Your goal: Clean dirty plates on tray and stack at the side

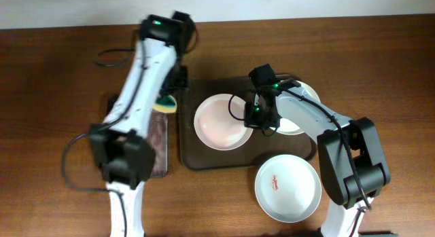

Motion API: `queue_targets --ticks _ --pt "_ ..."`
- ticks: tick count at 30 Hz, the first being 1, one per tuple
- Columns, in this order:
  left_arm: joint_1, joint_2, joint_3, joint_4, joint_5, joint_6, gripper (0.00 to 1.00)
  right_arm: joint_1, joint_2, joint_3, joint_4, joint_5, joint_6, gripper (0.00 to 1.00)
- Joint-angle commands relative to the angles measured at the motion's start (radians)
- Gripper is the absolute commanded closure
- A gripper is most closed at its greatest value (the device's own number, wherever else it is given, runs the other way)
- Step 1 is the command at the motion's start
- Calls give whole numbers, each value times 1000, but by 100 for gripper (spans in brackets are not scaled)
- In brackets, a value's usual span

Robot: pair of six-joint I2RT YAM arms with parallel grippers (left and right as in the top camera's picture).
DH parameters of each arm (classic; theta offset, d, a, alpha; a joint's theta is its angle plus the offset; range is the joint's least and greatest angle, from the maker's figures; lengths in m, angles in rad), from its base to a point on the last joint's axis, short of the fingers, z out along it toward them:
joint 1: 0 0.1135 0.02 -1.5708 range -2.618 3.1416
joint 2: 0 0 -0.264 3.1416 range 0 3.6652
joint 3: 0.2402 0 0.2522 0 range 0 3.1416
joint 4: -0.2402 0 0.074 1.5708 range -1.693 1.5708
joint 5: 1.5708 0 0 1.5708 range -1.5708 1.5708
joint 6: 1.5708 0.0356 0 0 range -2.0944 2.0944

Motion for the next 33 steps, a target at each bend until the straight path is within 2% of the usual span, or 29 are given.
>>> queue_targets --ticks 1,3,5,6,8,10,14,23,33 --pt "60 -214 -48 -5 57 64 100 -5 -23 20 -7 47 -71 96" --pt "92 -282 -135 3 50 64 100 -1 -50 59 -50 112 -118 96" --pt "128 -330 -260 46 39 71 100 23 -98 134 -135 264 -121 96" --pt "157 -357 -391 111 42 71 100 53 -130 190 -183 325 -143 96" --pt "190 -381 -521 198 68 72 100 92 -146 232 -213 393 -159 96" --pt "244 -408 -709 348 114 82 100 156 -148 275 -254 528 -182 96" --pt "303 -410 -892 488 123 83 100 287 -148 306 -303 796 -204 96" --pt "347 -410 -905 520 159 93 100 526 -149 320 -352 1156 -204 96" --pt "347 -410 -905 524 159 93 100 681 -149 326 -385 1377 -204 96"
